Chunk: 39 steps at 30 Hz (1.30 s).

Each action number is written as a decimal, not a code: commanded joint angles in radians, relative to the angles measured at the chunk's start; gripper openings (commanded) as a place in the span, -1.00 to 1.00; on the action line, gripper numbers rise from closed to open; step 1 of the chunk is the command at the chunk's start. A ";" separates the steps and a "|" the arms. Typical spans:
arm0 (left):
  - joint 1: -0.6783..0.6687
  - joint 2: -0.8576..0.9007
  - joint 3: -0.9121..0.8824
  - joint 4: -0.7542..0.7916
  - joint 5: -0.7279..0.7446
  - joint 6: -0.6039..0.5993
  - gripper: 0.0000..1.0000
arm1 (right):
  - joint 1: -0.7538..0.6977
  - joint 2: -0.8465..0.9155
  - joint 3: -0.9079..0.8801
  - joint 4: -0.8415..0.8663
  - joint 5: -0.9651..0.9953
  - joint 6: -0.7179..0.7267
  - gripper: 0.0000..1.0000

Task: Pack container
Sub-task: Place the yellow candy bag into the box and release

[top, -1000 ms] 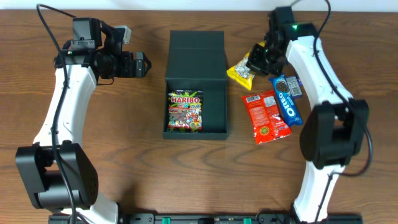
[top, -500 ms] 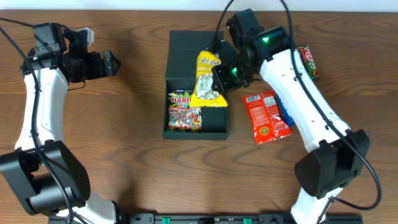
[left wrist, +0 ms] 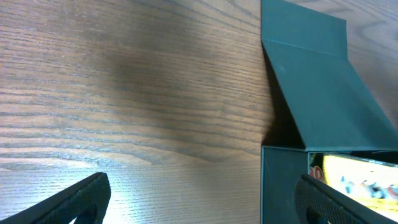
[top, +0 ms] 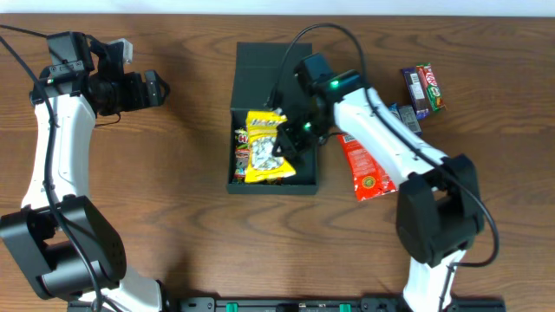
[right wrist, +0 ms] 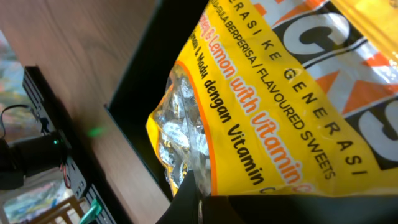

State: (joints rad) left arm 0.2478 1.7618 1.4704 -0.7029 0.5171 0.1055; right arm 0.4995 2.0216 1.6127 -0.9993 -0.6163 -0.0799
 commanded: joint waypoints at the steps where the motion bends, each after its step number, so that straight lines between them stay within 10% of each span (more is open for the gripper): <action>1: 0.001 0.004 -0.003 -0.006 0.008 0.000 0.91 | 0.040 0.028 0.001 0.038 -0.045 0.045 -0.97; 11: 0.001 0.003 -0.003 -0.030 0.008 0.011 0.90 | 0.065 0.091 0.001 0.168 0.040 0.215 -0.97; 14: 0.001 0.003 -0.003 -0.029 0.008 0.011 0.91 | 0.065 0.113 0.001 0.168 0.040 0.215 0.40; 16: 0.001 0.003 -0.003 -0.029 0.008 0.011 0.90 | 0.063 0.110 0.005 0.168 0.040 0.229 0.87; 24: 0.000 0.004 -0.003 -0.029 0.008 0.011 0.90 | 0.026 0.024 0.108 0.063 0.187 0.266 0.93; 26: 0.000 0.004 -0.003 -0.029 0.008 0.011 0.90 | 0.021 0.008 0.134 0.016 0.263 0.266 0.67; 29: 0.000 0.004 -0.003 -0.031 0.008 0.011 0.91 | 0.021 -0.002 0.146 -0.033 0.340 0.266 -0.97; 32: -0.009 0.006 -0.004 -0.054 0.008 0.011 0.94 | 0.026 0.012 0.132 -0.044 0.351 0.266 -0.97; 36: -0.065 0.033 -0.043 -0.090 0.012 0.010 -0.60 | 0.037 0.034 0.109 -0.043 0.376 0.266 -0.97; 39: -0.118 0.071 -0.091 -0.097 0.041 0.002 -0.88 | 0.040 0.035 0.098 -0.042 0.414 0.260 -0.97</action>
State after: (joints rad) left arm 0.1730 1.7798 1.4277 -0.7906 0.5224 0.1070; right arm 0.5308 2.0396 1.7226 -1.0405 -0.2550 0.1806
